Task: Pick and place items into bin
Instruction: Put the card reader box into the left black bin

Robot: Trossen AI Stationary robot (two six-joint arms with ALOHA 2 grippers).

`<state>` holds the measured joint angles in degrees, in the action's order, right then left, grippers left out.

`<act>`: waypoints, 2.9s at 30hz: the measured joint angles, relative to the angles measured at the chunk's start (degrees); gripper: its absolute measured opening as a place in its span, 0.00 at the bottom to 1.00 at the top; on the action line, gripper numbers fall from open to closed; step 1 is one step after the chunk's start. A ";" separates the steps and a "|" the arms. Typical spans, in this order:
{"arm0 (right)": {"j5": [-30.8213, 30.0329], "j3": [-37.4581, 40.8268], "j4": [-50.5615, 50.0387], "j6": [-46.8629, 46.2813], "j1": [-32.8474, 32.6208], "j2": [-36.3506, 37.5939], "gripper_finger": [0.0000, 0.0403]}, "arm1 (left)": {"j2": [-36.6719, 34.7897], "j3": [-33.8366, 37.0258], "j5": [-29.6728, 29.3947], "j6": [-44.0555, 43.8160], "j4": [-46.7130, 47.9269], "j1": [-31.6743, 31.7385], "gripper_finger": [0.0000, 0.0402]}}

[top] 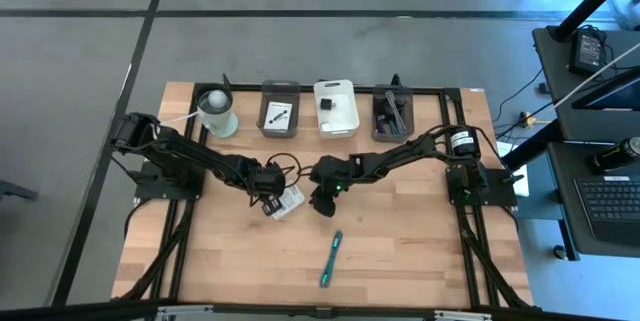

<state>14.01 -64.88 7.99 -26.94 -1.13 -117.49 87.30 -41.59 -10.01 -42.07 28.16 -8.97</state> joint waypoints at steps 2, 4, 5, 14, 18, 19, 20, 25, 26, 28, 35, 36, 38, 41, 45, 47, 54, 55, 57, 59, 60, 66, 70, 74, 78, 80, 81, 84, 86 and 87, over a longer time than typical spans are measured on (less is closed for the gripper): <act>1.53 0.00 -0.16 -0.01 -0.10 0.00 0.34 | 0.30 0.01 -0.16 -0.07 0.09 0.02 0.00; 2.62 0.00 -0.72 -0.02 -0.28 0.00 0.34 | 0.64 -0.01 0.02 -0.72 0.06 0.02 0.01; 2.72 0.00 -1.31 -0.02 -0.46 0.00 0.34 | 0.71 -0.01 0.14 -1.24 0.33 0.02 0.01; 5.26 -0.26 -7.45 -2.92 -0.45 0.48 0.34 | -1.88 -0.01 -2.86 -6.18 0.32 0.09 0.01; 5.61 -0.22 -7.63 -4.56 -0.48 0.48 0.34 | -3.24 -0.01 -2.96 -6.59 0.21 0.09 0.00; 5.90 -0.21 -7.71 -5.27 -0.48 0.48 0.34 | -3.40 -0.01 -2.91 -7.10 0.11 0.09 0.00; 6.35 -0.20 -7.80 -5.97 -0.48 0.48 0.34 | -3.44 -0.01 -2.58 -7.66 -0.07 0.09 0.01; 7.18 -0.02 -8.84 -10.37 -0.56 1.06 0.33 | -3.45 -0.01 0.67 -8.19 -1.14 -0.16 0.00; 7.12 0.04 -8.96 -10.88 -0.65 1.38 0.33 | -3.45 -0.01 0.67 -7.71 -1.18 -0.36 0.00; 6.72 0.30 -10.68 -12.05 -0.70 2.78 0.31 | -3.45 -0.01 0.70 -5.76 -1.12 -0.56 0.00; 1.97 0.11 -8.05 -21.20 -1.84 6.53 0.23 | -3.40 -0.01 0.71 0.96 -0.08 -0.28 0.00; 0.54 0.15 -7.71 -23.01 -2.50 6.47 0.23 | -3.40 -0.01 0.71 1.63 0.21 -0.24 0.00; -2.84 0.20 -6.12 -25.66 -4.30 6.37 0.21 | -3.40 -0.01 0.71 2.86 0.49 -0.24 0.01; -8.11 0.10 -5.97 -29.84 -6.74 6.12 0.20 | -3.40 -0.01 1.00 4.28 0.76 -0.37 0.01; -13.49 0.11 -5.76 -34.62 -8.98 6.05 0.20 | -3.40 -0.01 0.88 5.35 0.71 -0.68 0.00; -15.21 0.11 -5.88 -36.30 -9.90 6.05 0.20 | -3.74 -0.01 0.65 5.39 0.69 -0.68 0.01; -19.98 0.11 -5.56 -37.53 -11.58 6.05 0.20 | -3.74 -0.01 2.03 5.42 -0.15 -0.68 0.01; -20.77 0.11 -5.56 -37.53 -11.63 6.05 0.20 | -3.51 -0.01 2.46 5.41 -0.24 -0.68 0.01; -22.02 0.11 -5.56 -37.52 -11.70 6.05 0.20 | -2.98 -0.01 2.65 5.41 -0.69 -0.68 0.01; -22.53 0.11 -5.60 -37.46 -11.74 6.05 0.20 | -2.21 -0.01 3.67 5.41 -1.81 -0.68 0.00; -22.55 0.11 -5.62 -37.44 -11.74 6.05 0.20 | -1.83 -0.01 4.23 5.41 -2.22 -0.68 0.00; -22.55 0.09 -5.69 -37.35 -11.74 6.05 0.20 | -0.71 -0.14 3.02 4.47 -3.14 -0.62 0.01; -22.55 0.09 -6.13 -39.03 -11.72 6.08 0.20 | -0.71 -0.14 2.61 4.35 -3.06 -0.57 0.00; -22.36 0.02 -6.03 -43.93 -11.17 4.51 0.20 | -0.69 -0.14 2.61 4.22 -3.02 -0.57 0.01; -20.69 0.09 -1.28 -46.26 -10.82 1.38 0.24 | -0.67 -0.14 2.59 3.81 -2.87 -0.59 0.00; -20.45 0.06 1.52 -47.44 -10.65 0.17 0.27 | -0.67 -0.14 2.63 3.77 -2.80 -0.59 0.01; -20.36 0.03 2.62 -47.77 -10.53 -0.31 0.29 | -0.67 -0.14 2.60 3.67 -2.80 -0.59 0.01; -20.34 0.09 5.72 -47.82 -10.23 -1.03 0.34 | -0.67 -0.12 2.60 3.65 -2.65 -0.59 0.00; -20.38 0.07 6.13 -47.78 -9.87 -1.01 0.37 | -0.67 -0.12 2.60 3.66 -2.60 -0.59 0.00; -20.39 0.07 6.00 -47.78 -9.65 -1.01 0.38 | -0.67 -0.12 2.60 3.67 -2.54 -0.59 0.01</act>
<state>-6.38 -64.82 14.00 -74.72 -10.78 -118.50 86.63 -41.71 -7.42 -38.41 25.63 -9.56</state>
